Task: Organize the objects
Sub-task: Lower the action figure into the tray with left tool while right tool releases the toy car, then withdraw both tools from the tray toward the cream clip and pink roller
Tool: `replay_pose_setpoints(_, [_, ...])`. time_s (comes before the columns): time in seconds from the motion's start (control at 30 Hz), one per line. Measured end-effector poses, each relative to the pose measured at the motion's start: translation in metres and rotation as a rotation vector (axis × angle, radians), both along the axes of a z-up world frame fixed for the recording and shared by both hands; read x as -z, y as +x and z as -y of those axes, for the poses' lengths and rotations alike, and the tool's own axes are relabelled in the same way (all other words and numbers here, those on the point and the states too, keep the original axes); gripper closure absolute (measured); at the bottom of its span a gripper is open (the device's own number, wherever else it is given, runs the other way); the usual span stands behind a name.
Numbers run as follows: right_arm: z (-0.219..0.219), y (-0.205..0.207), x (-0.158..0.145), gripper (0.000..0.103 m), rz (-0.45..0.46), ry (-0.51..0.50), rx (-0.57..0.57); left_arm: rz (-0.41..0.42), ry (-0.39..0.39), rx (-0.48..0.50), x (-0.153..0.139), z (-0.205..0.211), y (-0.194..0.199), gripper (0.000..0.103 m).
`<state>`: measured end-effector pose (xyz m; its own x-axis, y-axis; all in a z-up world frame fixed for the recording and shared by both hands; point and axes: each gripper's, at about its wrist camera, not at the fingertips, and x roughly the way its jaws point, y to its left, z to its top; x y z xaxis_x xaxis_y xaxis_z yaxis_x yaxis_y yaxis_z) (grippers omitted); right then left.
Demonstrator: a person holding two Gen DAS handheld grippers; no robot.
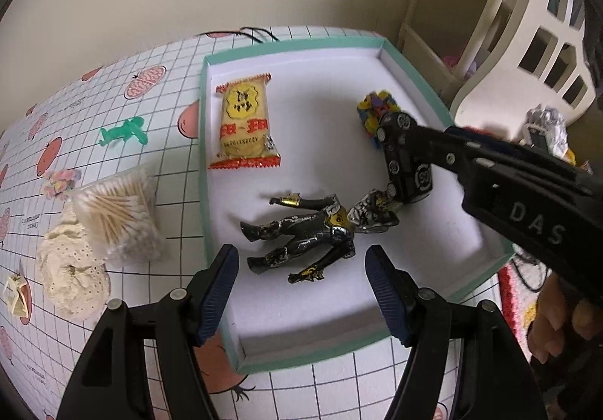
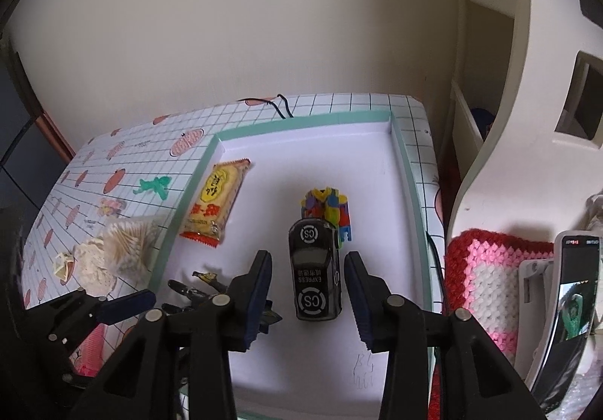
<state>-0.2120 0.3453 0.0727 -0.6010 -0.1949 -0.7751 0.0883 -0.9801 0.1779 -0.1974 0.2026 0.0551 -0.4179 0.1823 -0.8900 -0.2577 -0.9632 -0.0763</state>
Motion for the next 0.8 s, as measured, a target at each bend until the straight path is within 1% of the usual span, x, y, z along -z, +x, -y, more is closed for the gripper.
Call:
replay_pose_setpoints(0.07, [0.001, 0.0, -0.001, 0.059, -0.002, 0.002, 0.001, -0.02, 0.011, -0.011, -0.006, 0.004, -0.001, 0.032])
replay_pose_setpoints(0.17, [0.003, 0.0, 0.0, 0.059, 0.004, 0.006, -0.002, -0.06, 0.02, -0.058, -0.014, 0.014, -0.003, 0.032])
replay_pose_setpoints(0.27, [0.006, 0.0, 0.002, 0.059, 0.006, 0.012, -0.004, -0.069, 0.024, -0.11, -0.015, 0.025, -0.008, 0.032])
replay_pose_setpoints(0.33, [0.007, -0.001, 0.003, 0.053, 0.009, 0.016, -0.006, -0.072, 0.014, -0.138, -0.014, 0.031, -0.011, 0.032])
replay_pose_setpoints(0.4, [0.008, -0.001, 0.003, 0.044, 0.01, 0.018, -0.006, -0.076, 0.01, -0.166, -0.012, 0.036, -0.014, 0.031])
replay_pose_setpoints(0.43, [0.009, -0.001, 0.004, 0.043, 0.011, 0.019, -0.009, -0.076, 0.011, -0.184, -0.01, 0.04, -0.015, 0.03])
replay_pose_setpoints(0.5, [0.01, -0.001, 0.005, 0.04, 0.012, 0.023, -0.011, -0.071, 0.016, -0.212, -0.007, 0.046, -0.016, 0.018])
replay_pose_setpoints(0.63, [0.012, -0.002, 0.005, 0.035, 0.012, 0.025, -0.016, -0.076, 0.016, -0.239, -0.004, 0.053, -0.017, 0.016])
replay_pose_setpoints(0.67, [0.012, -0.002, 0.005, 0.032, 0.01, 0.025, -0.016, -0.079, 0.014, -0.246, -0.004, 0.055, -0.017, 0.014])
replay_pose_setpoints(0.7, [0.012, -0.002, 0.005, 0.028, 0.008, 0.026, -0.016, -0.083, 0.013, -0.254, -0.005, 0.056, -0.018, 0.009])
replay_pose_setpoints(0.8, [0.013, -0.002, 0.004, 0.022, 0.003, 0.024, -0.017, -0.098, 0.023, -0.267, -0.007, 0.06, -0.017, 0.007])
